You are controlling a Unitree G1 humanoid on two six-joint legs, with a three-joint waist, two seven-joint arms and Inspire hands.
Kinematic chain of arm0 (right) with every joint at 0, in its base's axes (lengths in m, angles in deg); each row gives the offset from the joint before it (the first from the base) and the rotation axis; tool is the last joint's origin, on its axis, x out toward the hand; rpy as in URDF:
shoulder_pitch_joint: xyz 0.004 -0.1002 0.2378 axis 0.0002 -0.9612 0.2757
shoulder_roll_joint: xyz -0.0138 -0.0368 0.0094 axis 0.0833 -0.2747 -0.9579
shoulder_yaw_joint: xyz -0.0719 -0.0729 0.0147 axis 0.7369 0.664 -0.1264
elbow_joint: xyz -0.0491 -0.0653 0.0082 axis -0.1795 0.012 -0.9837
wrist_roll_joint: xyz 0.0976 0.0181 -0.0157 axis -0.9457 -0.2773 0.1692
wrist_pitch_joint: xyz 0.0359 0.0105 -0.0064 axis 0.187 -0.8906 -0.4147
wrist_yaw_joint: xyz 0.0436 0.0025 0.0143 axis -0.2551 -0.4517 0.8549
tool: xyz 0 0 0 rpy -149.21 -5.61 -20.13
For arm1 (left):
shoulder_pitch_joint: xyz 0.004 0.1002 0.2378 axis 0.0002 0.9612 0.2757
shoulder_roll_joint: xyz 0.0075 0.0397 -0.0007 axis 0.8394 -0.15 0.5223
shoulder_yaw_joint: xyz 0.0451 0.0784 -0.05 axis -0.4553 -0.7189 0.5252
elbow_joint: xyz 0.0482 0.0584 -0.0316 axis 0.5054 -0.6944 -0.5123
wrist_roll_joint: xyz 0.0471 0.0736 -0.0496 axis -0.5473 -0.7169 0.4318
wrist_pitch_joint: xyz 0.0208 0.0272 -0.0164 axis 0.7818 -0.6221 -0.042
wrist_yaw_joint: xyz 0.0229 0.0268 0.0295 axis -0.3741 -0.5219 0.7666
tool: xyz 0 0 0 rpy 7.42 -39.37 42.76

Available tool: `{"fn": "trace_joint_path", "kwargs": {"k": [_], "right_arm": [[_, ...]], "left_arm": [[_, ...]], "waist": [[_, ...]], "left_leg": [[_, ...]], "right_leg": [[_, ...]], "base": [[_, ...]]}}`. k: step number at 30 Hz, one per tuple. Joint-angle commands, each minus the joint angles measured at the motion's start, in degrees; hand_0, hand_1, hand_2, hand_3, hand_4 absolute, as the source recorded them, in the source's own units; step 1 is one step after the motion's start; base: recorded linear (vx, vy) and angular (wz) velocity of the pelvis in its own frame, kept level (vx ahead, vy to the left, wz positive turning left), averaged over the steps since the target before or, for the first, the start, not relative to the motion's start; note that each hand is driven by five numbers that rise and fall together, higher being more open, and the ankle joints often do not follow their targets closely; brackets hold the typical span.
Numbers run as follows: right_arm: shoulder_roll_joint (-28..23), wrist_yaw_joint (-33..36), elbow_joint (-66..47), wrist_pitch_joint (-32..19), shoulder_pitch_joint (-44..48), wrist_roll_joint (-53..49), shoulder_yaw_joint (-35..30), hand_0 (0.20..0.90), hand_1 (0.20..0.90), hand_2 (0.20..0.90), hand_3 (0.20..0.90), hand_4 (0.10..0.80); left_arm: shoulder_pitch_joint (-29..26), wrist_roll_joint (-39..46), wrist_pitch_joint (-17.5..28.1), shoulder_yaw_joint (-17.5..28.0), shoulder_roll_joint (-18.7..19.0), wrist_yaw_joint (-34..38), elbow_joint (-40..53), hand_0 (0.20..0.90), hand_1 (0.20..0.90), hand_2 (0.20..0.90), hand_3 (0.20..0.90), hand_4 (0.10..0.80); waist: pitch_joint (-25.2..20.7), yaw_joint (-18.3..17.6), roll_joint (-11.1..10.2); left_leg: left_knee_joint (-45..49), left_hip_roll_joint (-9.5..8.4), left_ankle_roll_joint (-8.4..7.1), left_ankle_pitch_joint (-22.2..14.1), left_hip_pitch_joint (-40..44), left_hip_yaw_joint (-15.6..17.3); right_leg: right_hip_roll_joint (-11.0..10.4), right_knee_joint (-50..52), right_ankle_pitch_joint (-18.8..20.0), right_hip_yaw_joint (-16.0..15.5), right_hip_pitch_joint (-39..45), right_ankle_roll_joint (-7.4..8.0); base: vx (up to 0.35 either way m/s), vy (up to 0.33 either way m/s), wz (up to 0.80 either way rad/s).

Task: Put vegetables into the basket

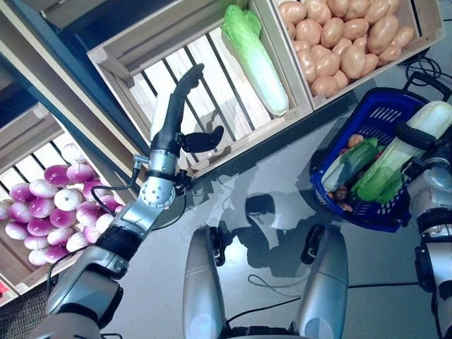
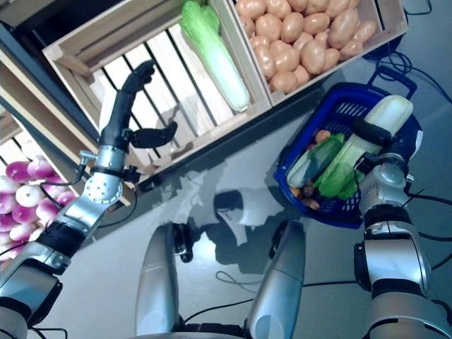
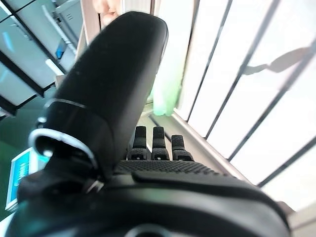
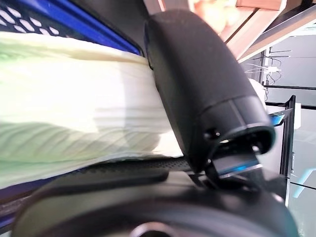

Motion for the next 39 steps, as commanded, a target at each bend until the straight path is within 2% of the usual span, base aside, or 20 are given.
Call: {"fn": "trace_joint_path", "kwargs": {"k": [1,2,9,14,16,20,22,24,28,29,31,32,34,36,37,39], "right_arm": [[-5.1,0.6,-0.4,-7.8,4.2,-5.7,0.5,0.524,0.524,0.524,0.524,0.549],[-5.0,0.7,-0.7,-7.6,4.1,-6.0,0.0,0.9,0.9,0.9,0.9,0.8],[-4.5,-1.2,-2.0,-5.8,3.3,-6.3,0.9,0.9,0.9,0.9,0.9,0.8],[-3.3,-1.0,-2.5,-5.0,2.8,-5.6,1.5,0.9,0.9,0.9,0.9,0.8],[-2.7,-0.6,-2.0,-4.8,3.1,-4.8,1.3,0.9,0.9,0.9,0.9,0.8],[-2.5,-0.4,-2.5,-3.5,4.3,-3.4,1.7,0.9,0.9,0.9,0.9,0.8],[-2.3,-0.5,-2.8,-3.0,4.5,-2.3,2.2,0.9,0.9,0.9,0.9,0.8],[-2.0,-1.3,-3.1,-2.6,4.6,-1.4,2.7,0.9,0.9,0.9,0.9,0.8],[-2.4,-3.8,-3.7,-2.1,4.4,-2.3,4.2,0.9,0.9,0.9,0.9,0.8],[-2.6,-5.3,-3.8,-2.2,4.2,-3.1,4.8,0.9,0.9,0.9,0.9,0.8],[-2.7,-6.6,-3.4,-2.5,4.1,-3.8,5.3,0.9,0.9,0.9,0.9,0.8],[-2.7,-7.9,-3.2,-2.7,4.2,-4.8,6.1,0.9,0.9,0.9,0.9,0.8],[-2.8,-9.0,-3.0,-2.8,4.2,-5.8,7.2,0.9,0.9,0.9,0.9,0.8],[-2.8,-9.8,-2.6,-2.8,4.2,-6.4,7.6,0.9,0.9,0.9,0.9,0.8],[-2.7,-10.2,-2.0,-2.8,4.3,-7.0,8.4,0.9,0.9,0.9,0.9,0.8],[-2.7,-10.9,-1.1,-2.9,4.9,-7.6,9.3,0.9,0.9,0.9,0.9,0.8]], "left_arm": [[-5.8,0.2,8.0,1.4,2.1,3.1,4.6,0.9,0.9,0.9,0.9,0.8],[-6.0,0.7,8.2,1.5,2.3,2.7,4.7,0.9,0.9,0.9,0.9,0.8],[-6.8,-0.9,6.4,0.3,2.7,4.7,5.0,0.9,0.9,0.9,0.9,0.8],[-6.8,13.6,3.5,2.1,1.0,-2.3,3.6,0.9,0.9,0.9,0.9,0.8],[-6.4,21.2,1.2,3.6,-1.9,-7.5,2.9,0.9,0.9,0.9,0.9,0.8],[-8.0,25.7,-2.7,3.7,-4.6,-8.2,3.0,0.9,0.9,0.9,0.9,0.8],[-9.2,25.4,-3.3,3.9,-5.2,-7.1,2.6,0.9,0.9,0.9,0.9,0.8],[-11.5,16.1,-3.3,3.3,-4.9,-3.0,1.9,0.9,0.9,0.9,0.9,0.8],[-17.2,4.8,-8.5,0.1,-0.7,2.9,-1.8,0.9,0.9,0.9,0.9,0.8],[-20.7,-5.6,-9.3,-2.4,2.4,6.3,-5.4,0.9,0.9,0.9,0.9,0.8],[-24.4,-12.0,-10.9,-6.0,5.3,7.4,-9.3,0.9,0.9,0.9,0.9,0.8],[-28.4,-18.8,-12.5,-10.9,8.3,9.4,-12.9,0.9,0.9,0.9,0.9,0.8],[-33.2,-25.7,-14.4,-17.1,11.3,10.0,-17.3,0.9,0.9,0.9,0.9,0.8],[-35.5,-28.4,-15.0,-20.4,12.3,10.4,-19.4,0.9,0.9,0.9,0.9,0.8],[-37.4,-33.8,-15.9,-23.6,13.1,10.6,-21.1,0.9,0.9,0.9,0.9,0.8],[-39.6,-35.1,-17.5,-27.7,13.4,10.8,-23.2,0.9,0.9,0.9,0.9,0.8]], "waist": [[-3.8,-0.2,0.7],[-3.7,-0.3,0.8],[-3.6,-0.6,-0.3],[-4.1,-0.6,-1.3],[-4.2,-0.6,-1.7],[-4.5,-0.9,-2.2],[-4.7,-1.2,-2.5],[-5.0,-1.6,-2.7],[-5.6,-2.3,-3.2],[-5.8,-2.8,-3.3],[-6.0,-3.2,-3.3],[-6.2,-3.9,-3.3],[-6.4,-4.8,-3.2],[-6.3,-5.1,-3.3],[-6.1,-5.5,-3.2],[-5.9,-6.1,-2.9]], "left_leg": [[3.1,0.1,0.41,-6.1,-0.1,3.2],[3.9,0.12,0.41,-6.4,-0.8,3.1],[8.4,0.42,0.44,-7.8,-4.9,1.6],[8.5,0.88,0.51,-7.7,-4.8,0.9],[7.5,1.06,0.58,-7.1,-4.0,0.8],[5.3,1.73,0.52,-6.1,-2.4,0.9],[4.3,2.1,0.4,-5.6,-1.6,1.0],[3.0,2.52,0.26,-5.2,-0.5,1.1],[1.7,3.33,0.19,-4.5,0.7,1.5],[1.3,3.75,0.13,-4.3,1.0,1.8],[1.3,4.2,0.06,-4.2,1.1,2.0],[1.3,4.61,-0.03,-4.1,1.1,2.2],[1.7,5.23,-0.03,-4.3,0.8,2.5],[2.0,5.56,-0.08,-4.4,0.6,2.6],[2.6,5.92,-0.09,-4.6,0.0,2.8],[3.1,6.16,-0.17,-4.9,-0.6,2.9]], "right_leg": [[0.3,3.1,-4.1,-1.9,2.2,-3.6],[0.3,4.1,-4.4,-1.8,1.4,-3.54],[0.3,8.5,-5.1,-1.5,-2.9,-3.23],[0.4,8.2,-4.5,-1.6,-2.8,-2.9],[0.7,7.0,-3.8,-1.7,-2.1,-2.64],[0.9,4.7,-2.8,-1.5,-0.5,-2.23],[1.0,3.6,-2.4,-1.4,0.3,-2.08],[1.2,2.2,-1.9,-1.2,1.3,-1.95],[1.5,0.6,-1.3,-0.9,2.3,-1.7],[1.7,0.1,-1.2,-0.7,2.7,-1.66],[1.8,0.0,-1.1,-0.4,2.8,-1.56],[2.0,-0.1,-1.0,-0.1,2.8,-1.39],[2.0,-0.3,-0.7,0.4,2.5,-1.14],[1.9,-0.3,-0.6,0.6,2.3,-1.0],[2.0,-0.1,-0.4,0.9,1.8,-0.85],[1.9,0.1,-0.2,1.3,1.2,-0.7]], "base": [[-0.025,-0.01,0.16],[-0.042,-0.022,0.16],[-0.045,-0.028,0.06],[0.013,-0.006,-0.03],[0.021,-0.01,-0.04],[0.0,0.0,0.0],[0.045,0.001,-0.01],[0.071,0.011,-0.07],[0.059,0.019,-0.11],[0.084,0.039,-0.12],[0.065,0.048,-0.12],[0.059,0.064,-0.05],[0.059,0.079,-0.14],[0.029,0.064,-0.19],[0.017,0.067,-0.14],[-0.008,0.085,-0.11]]}}
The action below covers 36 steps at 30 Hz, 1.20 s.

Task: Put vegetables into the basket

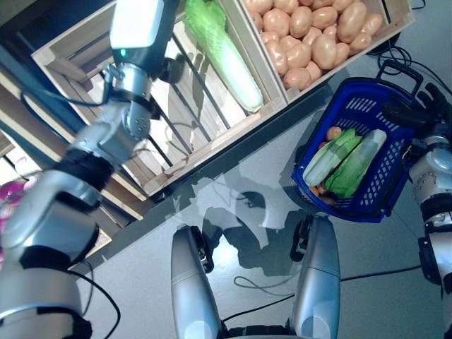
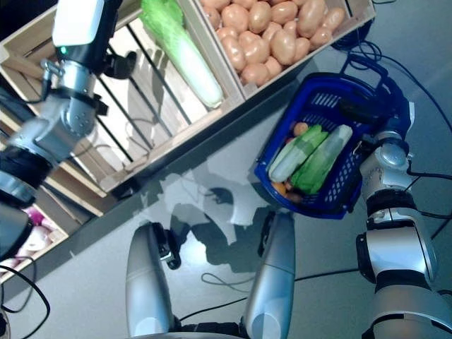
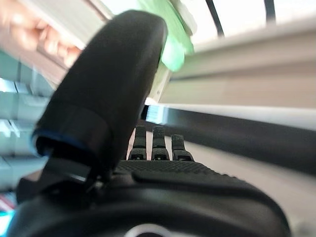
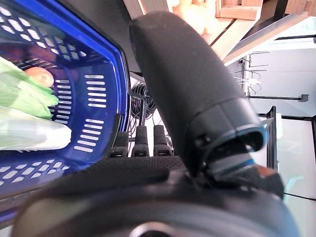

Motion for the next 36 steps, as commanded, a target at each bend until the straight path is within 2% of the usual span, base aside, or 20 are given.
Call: {"fn": "trace_joint_path", "kwargs": {"k": [1,6,11,18,27,31,36], "right_arm": [[-1.7,-2.7,1.7,-3.8,1.8,-4.0,1.4,0.9,0.9,0.9,0.9,0.8],[-2.4,-4.5,4.0,-3.6,3.7,-5.2,3.3,0.9,0.9,0.9,0.9,0.8],[-3.0,-5.7,4.6,-3.5,4.9,-6.6,4.4,0.9,0.9,0.9,0.9,0.8],[-2.6,-7.3,2.2,-4.3,4.0,-7.2,3.8,0.9,0.9,0.9,0.9,0.8],[-1.8,-7.8,-3.0,-4.1,2.6,-7.0,3.2,0.9,0.9,0.9,0.9,0.8],[-2.0,-8.1,-4.5,-3.6,1.7,-8.0,2.5,0.9,0.9,0.9,0.9,0.8],[-1.2,-8.5,-5.9,-3.8,1.5,-8.4,2.1,0.9,0.9,0.9,0.9,0.8]], "left_arm": [[-6.2,-8.0,-2.6,-6.0,0.6,4.6,-3.7,0.9,0.9,0.9,0.9,0.8],[-11.3,-13.9,-5.1,-14.7,0.2,1.7,-6.3,0.9,0.9,0.9,0.9,0.8],[-13.7,-13.8,-6.3,-18.4,-0.3,-1.3,-7.5,0.9,0.9,0.9,0.9,0.8],[-13.2,-14.7,-7.0,-18.6,-0.7,-3.1,-8.8,0.9,0.9,0.9,0.9,0.8],[-13.2,-16.9,-6.2,-17.2,-0.8,-0.7,-9.8,0.9,0.9,0.9,0.9,0.8],[-13.9,-19.0,-5.9,-17.6,-0.2,-3.1,-9.3,0.9,0.9,0.9,0.9,0.8],[-14.5,-18.9,-6.5,-18.1,-1.2,-5.7,-10.8,0.9,0.9,0.9,0.9,0.8]], "waist": [[-6.0,-1.8,-0.8],[-5.1,-3.1,-0.1],[-4.4,-4.0,0.3],[-3.3,-4.7,0.1],[-2.5,-5.3,-0.8],[-2.2,-5.6,-1.0],[-1.7,-6.1,-1.3]], "left_leg": [[-2.0,0.37,0.69,-1.7,-0.9,2.3],[-0.5,1.15,0.28,-2.4,-2.7,2.7],[0.6,1.74,-0.2,-2.9,-4.2,2.7],[2.5,2.42,-0.91,-3.9,-5.9,2.1],[5.1,3.9,-1.67,-5.0,-8.8,0.8],[6.8,4.72,-2.28,-5.5,-10.5,-0.1],[8.5,5.71,-2.53,-5.8,-12.7,-1.1]], "right_leg": [[-1.6,-4.5,2.9,0.5,1.4,-0.75],[-1.9,-4.1,3.5,1.7,-0.3,0.02],[-2.3,-3.9,3.9,2.5,-1.7,0.61],[-2.9,-3.5,4.5,3.6,-3.3,1.36],[-3.7,-1.8,5.0,4.4,-6.3,2.11],[-4.2,-0.6,5.1,5.1,-7.9,2.46],[-4.5,1.3,5.1,5.9,-10.2,2.72]], "base": [[-0.03,0.084,-0.07],[-0.031,0.071,-0.12],[-0.032,0.057,-0.13],[-0.02,0.033,-0.06],[-0.02,0.005,-0.06],[-0.001,0.002,-0.12],[-0.007,0.002,-0.04]]}}
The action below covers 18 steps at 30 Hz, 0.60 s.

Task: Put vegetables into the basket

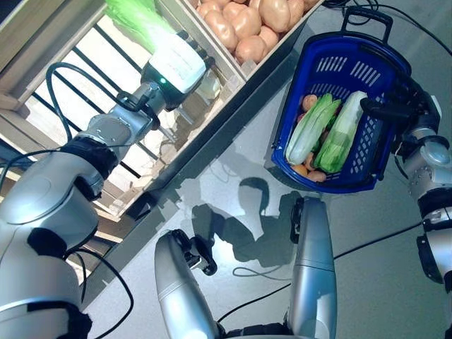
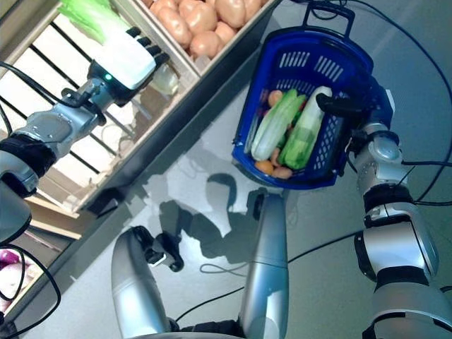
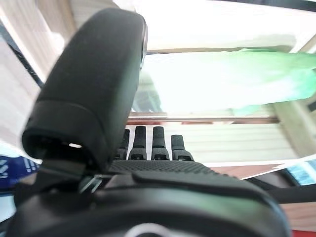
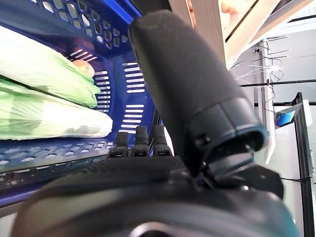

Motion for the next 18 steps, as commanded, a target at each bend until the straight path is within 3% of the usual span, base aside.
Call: {"fn": "trace_joint_path", "kwargs": {"k": [1,18], "right_arm": [[-0.9,-1.2,-4.6,-3.8,-0.4,-2.0,-2.4,0.9,0.9,0.9,0.9,0.8],[-3.1,-2.7,-18.0,-0.9,-7.2,-3.7,-6.2,0.9,0.9,0.9,0.9,0.8]], "left_arm": [[-9.1,0.2,-3.5,2.3,1.8,-0.1,-2.3,0.9,0.9,0.9,0.9,0.8],[-11.4,0.5,-6.9,1.0,0.0,-12.1,-8.7,0.9,0.9,0.9,0.9,0.8]], "waist": [[-1.7,-1.3,-1.5],[-0.2,-4.4,-3.2]], "left_leg": [[-0.5,1.14,-3.09,-1.4,-6.0,-4.3],[7.6,4.39,-3.74,-2.7,-15.3,-8.6]], "right_leg": [[-6.1,-4.9,4.2,0.1,2.7,3.15],[-6.1,0.8,4.6,4.5,-6.8,2.93]], "base": [[0.012,0.023,-0.07],[0.008,0.017,-0.02]]}}
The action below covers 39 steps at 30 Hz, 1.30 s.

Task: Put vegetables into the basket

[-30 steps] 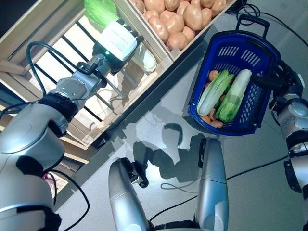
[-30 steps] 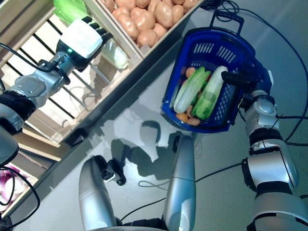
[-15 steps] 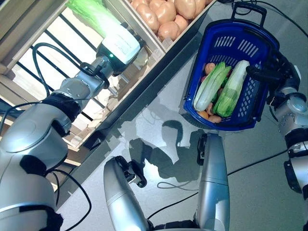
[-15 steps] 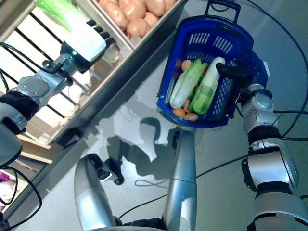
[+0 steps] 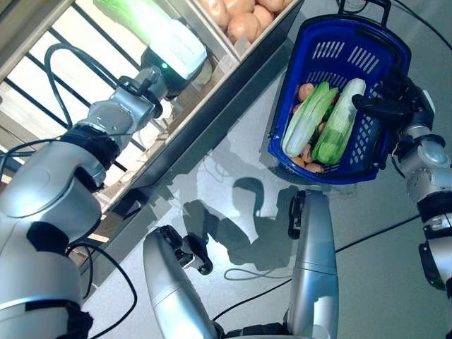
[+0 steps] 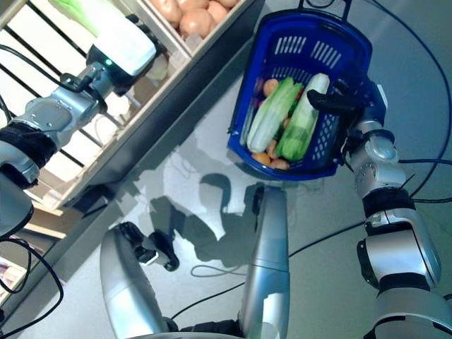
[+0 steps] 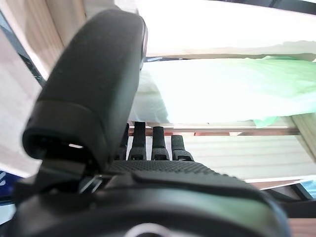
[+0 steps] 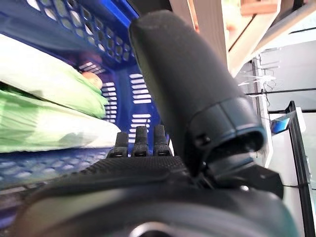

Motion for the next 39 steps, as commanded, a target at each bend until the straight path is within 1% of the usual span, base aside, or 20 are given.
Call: {"fn": "trace_joint_path", "kwargs": {"k": [1,6,10,12,13,16,20,25,26,30,31,36,39], "right_arm": [[-1.8,-2.0,-5.7,-3.6,-2.2,-3.6,-6.4,0.9,0.9,0.9,0.9,0.8],[-1.9,-3.0,-6.9,-4.4,-4.0,-4.3,-8.3,0.9,0.9,0.9,0.9,0.8],[-1.6,-2.7,-7.4,-4.0,-3.1,-4.1,-7.7,0.9,0.9,0.9,0.9,0.8],[-1.6,-2.4,-8.0,-3.7,-2.6,-4.1,-7.4,0.9,0.9,0.9,0.9,0.8],[-1.3,-2.0,-8.5,-3.6,-2.6,-4.1,-7.2,0.9,0.9,0.9,0.9,0.8],[-1.0,-1.9,-9.0,-3.5,-2.6,-4.6,-7.4,0.9,0.9,0.9,0.9,0.8],[-0.5,-1.3,-9.7,-3.7,-2.5,-4.5,-7.5,0.9,0.9,0.9,0.9,0.8],[0.5,-0.1,-10.6,-3.6,-2.6,-4.7,-7.5,0.9,0.9,0.9,0.9,0.8],[0.9,0.0,-10.3,-3.7,-2.4,-4.9,-7.4,0.9,0.9,0.9,0.9,0.8],[1.4,-0.1,-9.9,-3.6,-2.4,-4.1,-7.1,0.9,0.9,0.9,0.9,0.8],[1.7,-0.2,-9.5,-3.7,-2.3,-4.1,-7.0,0.9,0.9,0.9,0.9,0.8],[2.0,-1.4,-8.4,-4.0,-2.7,-4.0,-6.8,0.9,0.9,0.9,0.9,0.8],[1.9,-2.2,-7.8,-3.9,-3.2,-3.9,-6.7,0.9,0.9,0.9,0.9,0.8]], "left_arm": [[-6.4,0.2,-6.5,-0.1,0.8,-7.2,-8.5,0.9,0.9,0.9,0.9,0.8],[-5.4,-0.2,-7.1,0.1,1.0,-11.6,-10.2,0.9,0.9,0.9,0.9,0.8],[-3.3,0.0,-8.2,1.2,1.0,-15.4,-11.3,0.9,0.9,0.9,0.9,0.8],[-2.9,0.0,-7.9,1.5,0.9,-15.6,-11.5,0.9,0.9,0.9,0.9,0.8],[-2.6,0.1,-7.3,2.0,0.9,-15.4,-11.4,0.3,0.3,0.3,0.3,0.4],[-2.6,0.0,-5.5,2.3,1.1,-15.5,-11.0,0.3,0.3,0.3,0.3,0.4],[-2.3,0.6,-3.8,2.8,1.5,-13.3,-10.9,0.3,0.3,0.3,0.3,0.4],[-2.0,0.9,-1.2,3.3,2.3,-8.3,-10.3,0.3,0.3,0.3,0.3,0.4],[-1.5,1.1,-0.6,3.7,2.4,-6.2,-10.2,0.3,0.3,0.3,0.3,0.4],[-0.7,2.2,1.7,4.6,2.9,-2.8,-9.6,0.3,0.3,0.3,0.3,0.4],[-0.2,3.3,2.5,5.3,3.1,-0.5,-9.6,0.3,0.3,0.3,0.3,0.4],[1.3,5.1,5.8,6.7,4.0,3.4,-9.5,0.3,0.3,0.3,0.3,0.4],[2.7,6.7,7.2,7.6,4.7,4.1,-9.0,0.3,0.3,0.3,0.3,0.4]], "waist": [[-0.1,-4.0,-2.3],[-0.1,-4.2,-2.2],[-0.2,-4.0,-2.0],[-0.2,-3.9,-2.0],[-0.4,-3.8,-2.0],[-0.7,-3.6,-1.9],[-1.2,-3.3,-1.8],[-1.9,-2.9,-1.8],[-2.2,-2.6,-1.8],[-3.1,-2.2,-1.8],[-3.7,-2.0,-1.7],[-5.4,-1.4,-1.7],[-6.7,-0.8,-1.8]], "left_leg": [[-1.4,1.61,-5.3,0.1,-6.6,-6.9],[0.3,1.49,-5.11,-0.3,-8.2,-7.7],[0.7,1.08,-4.85,-0.3,-8.5,-7.8],[0.5,0.96,-4.7,-0.2,-8.5,-7.7],[0.5,0.87,-4.62,-0.2,-8.4,-7.6],[0.1,0.83,-4.34,-0.1,-8.0,-7.4],[-1.0,0.52,-3.93,0.3,-6.9,-6.7],[-3.1,0.07,-3.19,0.6,-4.8,-5.6],[-4.3,-0.13,-2.88,0.9,-3.6,-5.0],[-7.1,-0.61,-2.29,1.5,-0.4,-3.6],[-8.7,-0.88,-1.97,1.8,1.3,-2.8],[-13.0,-1.18,-1.5,3.1,6.6,-0.8],[-15.4,-1.46,-1.38,3.9,9.7,0.1]], "right_leg": [[-6.4,-4.9,4.3,2.5,1.3,2.03],[-6.3,-3.3,4.0,3.2,-0.6,1.55],[-6.4,-2.4,3.6,3.3,-1.3,1.03],[-6.4,-2.4,3.5,3.2,-1.3,0.88],[-6.4,-2.5,3.5,3.1,-1.1,0.75],[-6.5,-2.6,3.5,2.8,-0.8,0.59],[-6.5,-3.2,3.4,2.2,0.4,0.31],[-6.5,-4.7,3.5,0.9,2.5,0.18],[-6.5,-5.4,3.5,0.3,3.6,0.16],[-6.2,-7.5,3.7,-1.2,7.0,0.1],[-5.9,-8.8,3.7,-2.1,9.0,0.1],[-5.7,-12.6,3.4,-4.2,15.1,-0.14],[-5.7,-15.2,3.4,-5.2,18.6,-0.29]], "base": [[0.0,0.0,0.0],[0.005,0.009,-0.02],[0.0,0.0,0.0],[0.0,0.0,0.0],[0.0,0.0,0.0],[0.0,0.0,0.0],[0.003,-0.008,0.03],[0.0,0.0,0.0],[0.0,0.0,0.0],[0.0,0.0,0.0],[0.0,0.0,0.0],[0.038,0.006,0.04],[0.107,-0.009,-0.03]]}}
